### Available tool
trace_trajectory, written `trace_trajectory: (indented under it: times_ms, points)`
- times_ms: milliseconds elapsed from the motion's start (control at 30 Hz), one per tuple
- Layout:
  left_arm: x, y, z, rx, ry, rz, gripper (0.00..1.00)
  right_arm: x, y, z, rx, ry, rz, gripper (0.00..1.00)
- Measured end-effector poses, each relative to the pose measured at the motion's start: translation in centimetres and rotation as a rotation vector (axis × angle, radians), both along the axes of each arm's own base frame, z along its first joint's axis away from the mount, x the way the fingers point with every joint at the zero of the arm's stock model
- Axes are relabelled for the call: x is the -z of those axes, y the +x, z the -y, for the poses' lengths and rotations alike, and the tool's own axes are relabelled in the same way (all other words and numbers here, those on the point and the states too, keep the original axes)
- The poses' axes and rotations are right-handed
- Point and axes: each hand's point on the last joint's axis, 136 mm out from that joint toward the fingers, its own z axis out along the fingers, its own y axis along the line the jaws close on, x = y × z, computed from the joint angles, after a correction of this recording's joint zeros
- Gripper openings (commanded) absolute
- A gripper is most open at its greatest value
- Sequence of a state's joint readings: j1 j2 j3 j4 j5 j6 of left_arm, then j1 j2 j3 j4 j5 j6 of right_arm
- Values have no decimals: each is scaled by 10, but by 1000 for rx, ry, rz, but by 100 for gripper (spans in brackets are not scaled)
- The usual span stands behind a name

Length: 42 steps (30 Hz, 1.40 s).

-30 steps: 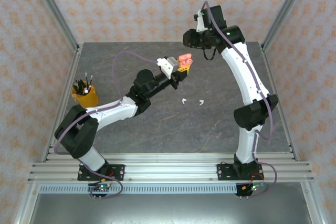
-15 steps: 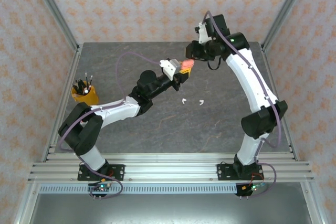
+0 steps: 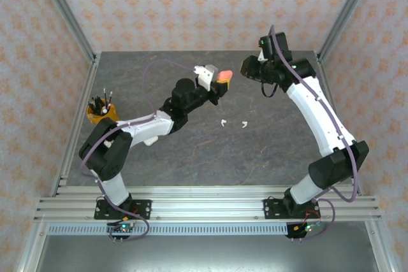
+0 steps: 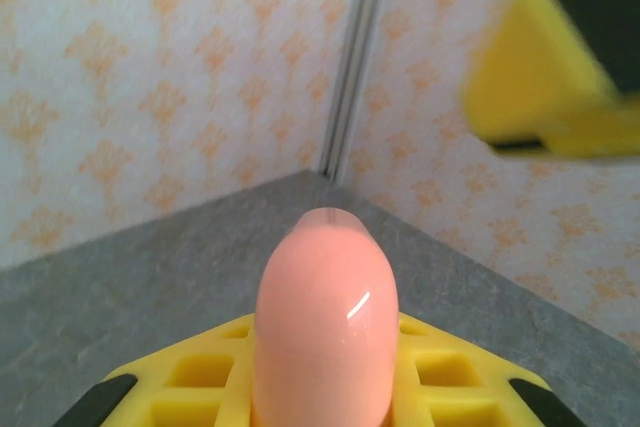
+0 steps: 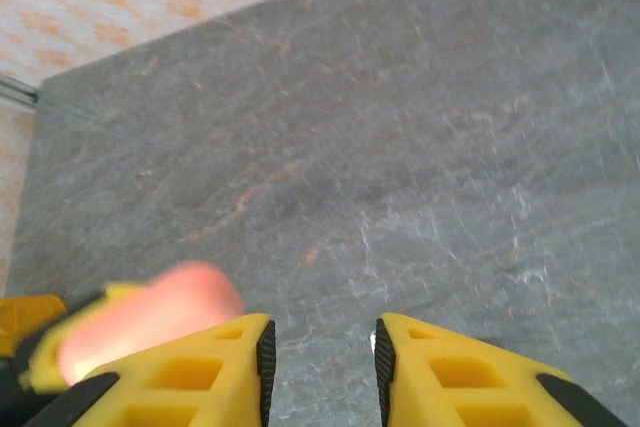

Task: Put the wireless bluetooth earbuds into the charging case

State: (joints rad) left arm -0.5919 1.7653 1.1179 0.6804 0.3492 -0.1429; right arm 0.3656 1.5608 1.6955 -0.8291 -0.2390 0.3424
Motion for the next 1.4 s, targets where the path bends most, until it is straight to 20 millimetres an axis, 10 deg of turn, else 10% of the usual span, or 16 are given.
trace_trajectory:
  times_ms: [267,933,1167,1400]
  points:
    - [79,54,-2,-65,7,-467,0,74,-21,10,95,19,-150,34]
    - [210,59,1,-112,65,-1215,11,68,-34,19,169,92,-94,37]
    - [219,49,-1,-111,98,-1285,29,60,-39,21,169,105,-74,44]
    - [223,42,-10,-109,142,-1305,68,53,-41,21,166,113,-57,56]
